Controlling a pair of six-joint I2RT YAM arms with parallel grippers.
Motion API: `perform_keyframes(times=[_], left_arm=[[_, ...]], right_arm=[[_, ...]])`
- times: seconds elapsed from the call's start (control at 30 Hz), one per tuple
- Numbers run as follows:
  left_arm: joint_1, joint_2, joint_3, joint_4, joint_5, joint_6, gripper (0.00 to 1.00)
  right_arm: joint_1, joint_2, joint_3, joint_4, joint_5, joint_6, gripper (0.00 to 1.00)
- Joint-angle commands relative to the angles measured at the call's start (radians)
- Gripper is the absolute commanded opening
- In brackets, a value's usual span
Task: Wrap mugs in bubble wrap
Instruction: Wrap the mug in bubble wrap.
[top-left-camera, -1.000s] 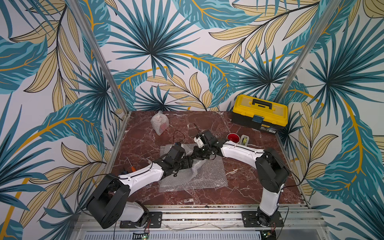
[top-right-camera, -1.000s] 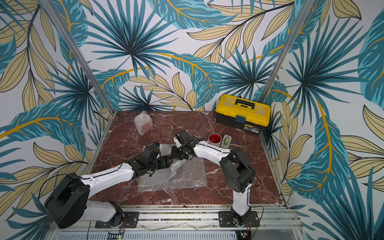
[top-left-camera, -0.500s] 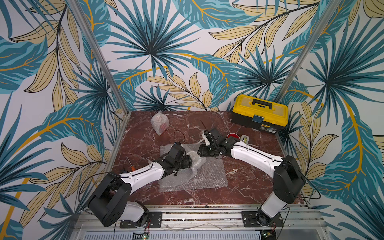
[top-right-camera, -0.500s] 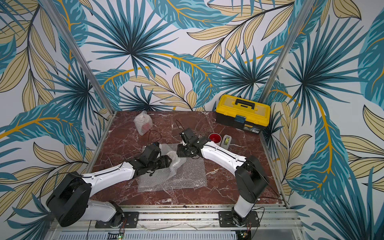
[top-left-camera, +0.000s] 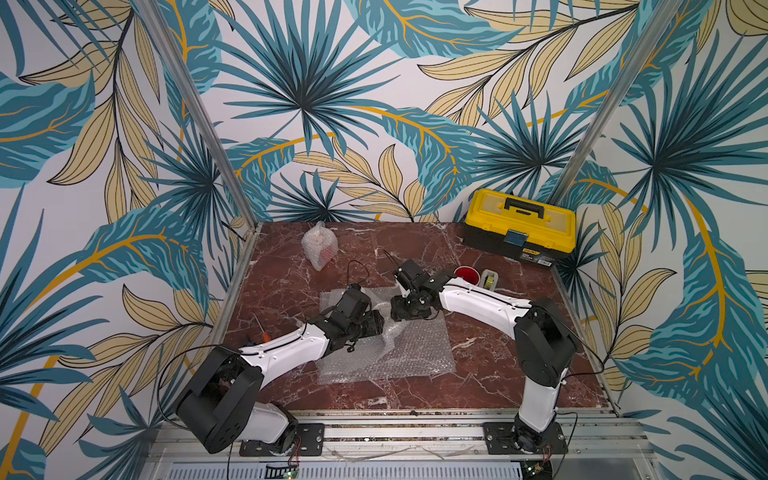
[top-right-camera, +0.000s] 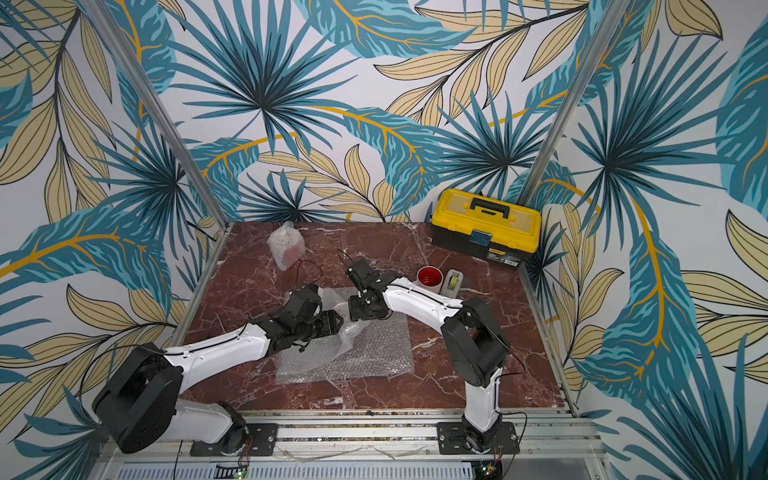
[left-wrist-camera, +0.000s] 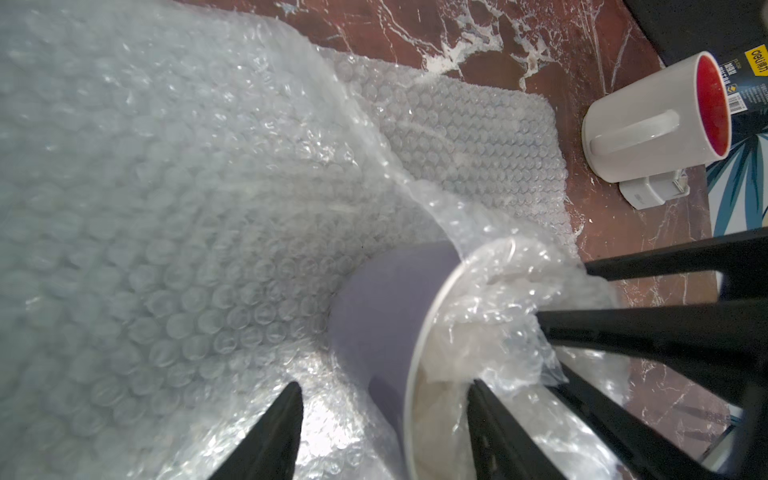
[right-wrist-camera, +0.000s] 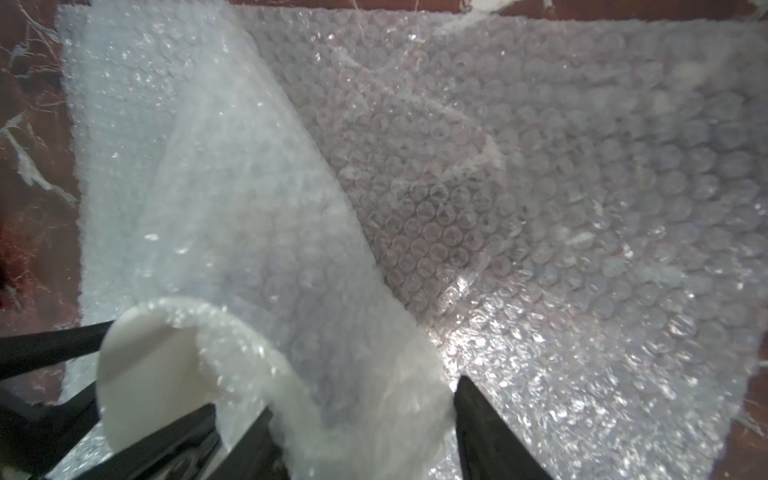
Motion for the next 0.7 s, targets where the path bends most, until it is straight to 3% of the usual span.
perform_keyframes(times=[0.0,0.13,0.43,0.67], left_arm=[[0.006,0.008,0.016,-0.064,-0.029,0.005,0.65],[0.006,0.014,0.014,-0.067,-0.033,0.000,0.75],[0.006,0.016,0.015,-0.082,-0.045,-0.013,0.74],[0.006,-0.145,0.022,-0.215,-0.131,-0.027,0.74]], right_arm=[[0.016,0.061,-0.004,-0.114,0.086,-0.024,0.61],[0.020,0.090,-0.002,-0.122,0.094,-0.027,0.63],[0.032,0.167,0.042,-0.151,0.106,-0.032,0.71],[0.034,0.180,0.047,-0.141,0.096,-0.017,0.71]])
